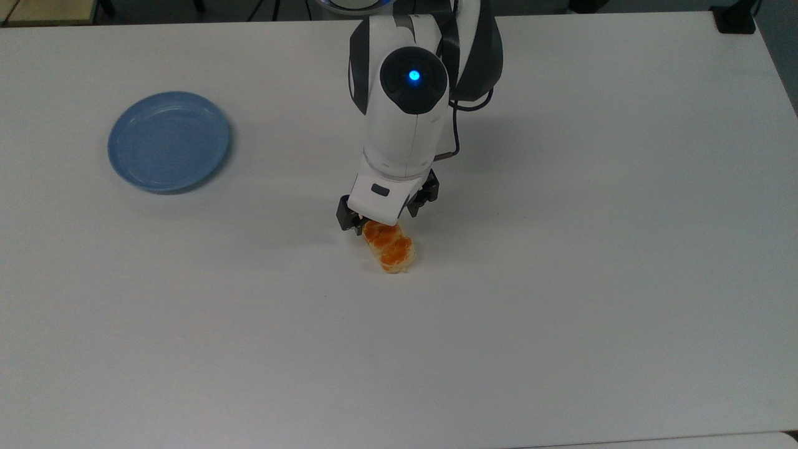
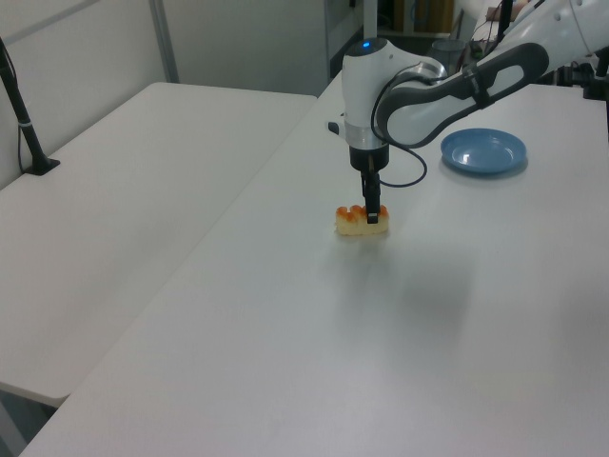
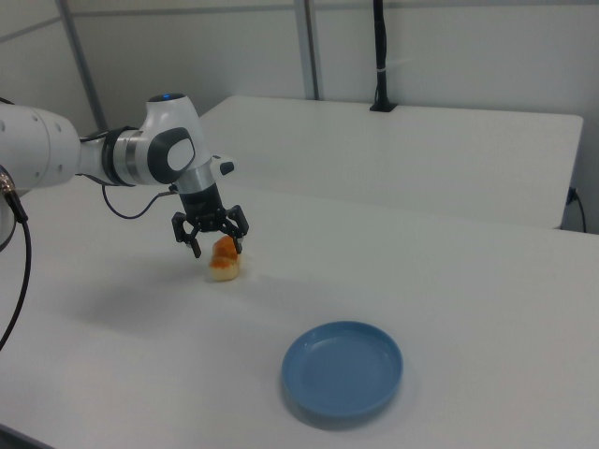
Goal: Put the bread on a plate
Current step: 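Close the gripper around the bread roll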
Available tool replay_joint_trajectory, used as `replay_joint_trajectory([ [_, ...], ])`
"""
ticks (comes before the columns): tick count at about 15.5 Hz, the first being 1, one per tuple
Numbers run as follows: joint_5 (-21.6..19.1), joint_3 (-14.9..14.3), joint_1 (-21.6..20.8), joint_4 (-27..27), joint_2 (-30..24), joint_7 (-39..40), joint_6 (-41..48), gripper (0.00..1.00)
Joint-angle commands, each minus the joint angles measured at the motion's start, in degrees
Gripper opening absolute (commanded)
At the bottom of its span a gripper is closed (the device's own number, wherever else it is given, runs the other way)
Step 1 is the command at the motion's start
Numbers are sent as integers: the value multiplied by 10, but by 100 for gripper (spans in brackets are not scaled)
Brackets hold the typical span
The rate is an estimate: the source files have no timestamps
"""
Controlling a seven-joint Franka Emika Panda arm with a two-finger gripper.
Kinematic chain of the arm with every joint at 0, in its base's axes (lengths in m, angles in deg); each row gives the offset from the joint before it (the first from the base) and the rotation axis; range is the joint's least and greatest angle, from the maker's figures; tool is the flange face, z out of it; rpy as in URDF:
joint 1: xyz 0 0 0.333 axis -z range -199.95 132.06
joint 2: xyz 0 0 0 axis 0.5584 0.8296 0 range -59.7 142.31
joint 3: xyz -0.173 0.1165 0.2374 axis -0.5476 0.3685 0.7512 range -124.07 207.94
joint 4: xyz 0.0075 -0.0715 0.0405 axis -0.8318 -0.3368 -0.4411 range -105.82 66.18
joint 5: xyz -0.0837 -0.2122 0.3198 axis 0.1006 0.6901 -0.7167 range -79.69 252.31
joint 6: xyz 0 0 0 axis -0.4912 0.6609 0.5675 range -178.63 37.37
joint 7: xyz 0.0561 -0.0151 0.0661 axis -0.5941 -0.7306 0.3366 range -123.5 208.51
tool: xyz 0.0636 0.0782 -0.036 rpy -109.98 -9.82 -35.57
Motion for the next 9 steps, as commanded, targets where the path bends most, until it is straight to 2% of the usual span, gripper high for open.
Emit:
replay_joint_trajectory([
  [1,7,-15,-12,-2,10,-1,-13,100],
  [9,7,-14,-12,8,39,-30,-55,100],
])
